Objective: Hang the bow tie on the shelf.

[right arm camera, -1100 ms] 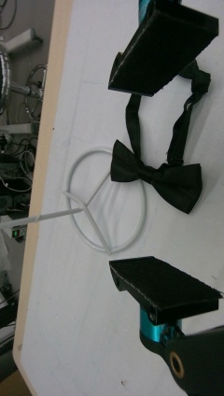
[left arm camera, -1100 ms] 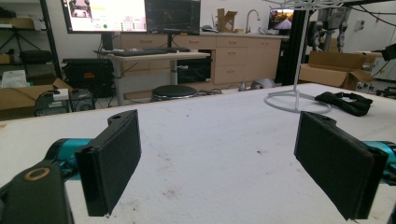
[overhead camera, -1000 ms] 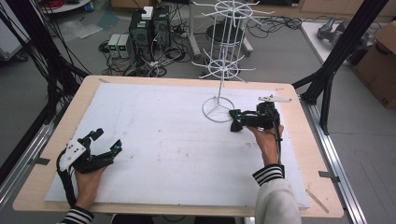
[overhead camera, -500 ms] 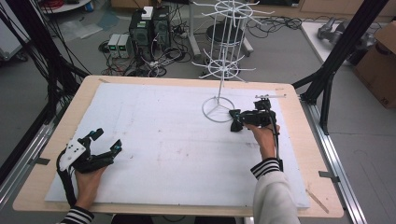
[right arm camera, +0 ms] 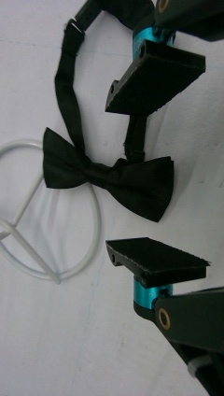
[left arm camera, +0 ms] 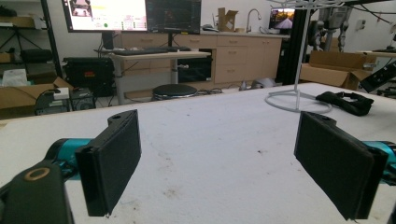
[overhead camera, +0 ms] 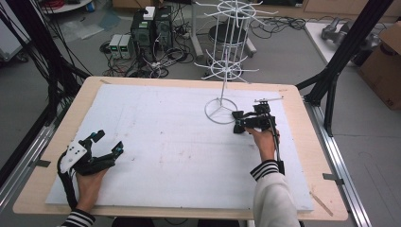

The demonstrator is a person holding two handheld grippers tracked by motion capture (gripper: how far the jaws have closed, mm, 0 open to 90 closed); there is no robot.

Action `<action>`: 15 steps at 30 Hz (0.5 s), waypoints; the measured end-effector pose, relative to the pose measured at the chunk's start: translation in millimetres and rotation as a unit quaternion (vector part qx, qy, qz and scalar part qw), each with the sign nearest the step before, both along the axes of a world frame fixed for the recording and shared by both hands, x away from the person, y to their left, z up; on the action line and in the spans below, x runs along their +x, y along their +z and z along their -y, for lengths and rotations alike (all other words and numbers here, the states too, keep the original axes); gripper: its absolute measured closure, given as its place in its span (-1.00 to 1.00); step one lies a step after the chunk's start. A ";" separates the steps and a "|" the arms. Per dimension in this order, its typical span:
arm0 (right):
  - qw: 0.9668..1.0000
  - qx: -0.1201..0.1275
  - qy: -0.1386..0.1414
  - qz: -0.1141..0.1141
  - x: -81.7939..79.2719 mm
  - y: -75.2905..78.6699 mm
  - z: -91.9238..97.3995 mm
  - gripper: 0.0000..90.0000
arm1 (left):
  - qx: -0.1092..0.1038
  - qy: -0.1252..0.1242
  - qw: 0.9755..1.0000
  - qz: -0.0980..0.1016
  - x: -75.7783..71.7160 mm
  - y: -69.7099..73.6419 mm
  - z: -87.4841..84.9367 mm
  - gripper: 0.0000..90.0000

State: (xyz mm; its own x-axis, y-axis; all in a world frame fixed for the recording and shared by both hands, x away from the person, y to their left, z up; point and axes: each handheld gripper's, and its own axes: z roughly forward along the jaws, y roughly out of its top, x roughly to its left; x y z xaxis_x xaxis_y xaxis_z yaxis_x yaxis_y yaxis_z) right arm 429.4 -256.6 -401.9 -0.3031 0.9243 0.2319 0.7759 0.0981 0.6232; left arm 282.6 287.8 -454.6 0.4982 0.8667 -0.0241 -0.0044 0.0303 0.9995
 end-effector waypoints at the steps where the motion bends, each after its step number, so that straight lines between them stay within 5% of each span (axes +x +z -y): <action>1: 1.000 0.003 0.001 -0.007 0.6 -1.4 -0.3 -0.33 | 0.000 0.000 1.000 0.000 0.0 0.0 0.0 -0.66; 6: 0.999 0.024 0.004 -0.033 2.7 -7.2 0.3 -0.13 | 0.000 0.000 1.000 0.000 0.0 0.0 0.0 -0.67; 15: 0.999 0.019 0.004 -0.051 3.4 -12.7 -1.4 -0.01 | 0.000 0.000 1.000 0.000 0.0 0.0 0.1 -0.66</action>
State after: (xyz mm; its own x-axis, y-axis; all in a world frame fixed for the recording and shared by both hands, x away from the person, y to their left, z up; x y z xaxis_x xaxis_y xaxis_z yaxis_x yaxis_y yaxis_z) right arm 432.8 -255.2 -414.6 -0.2829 0.9122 0.2963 0.8344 0.0818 0.5450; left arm 282.6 287.7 -454.6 0.4984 0.8666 -0.0238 -0.0040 0.0298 0.9995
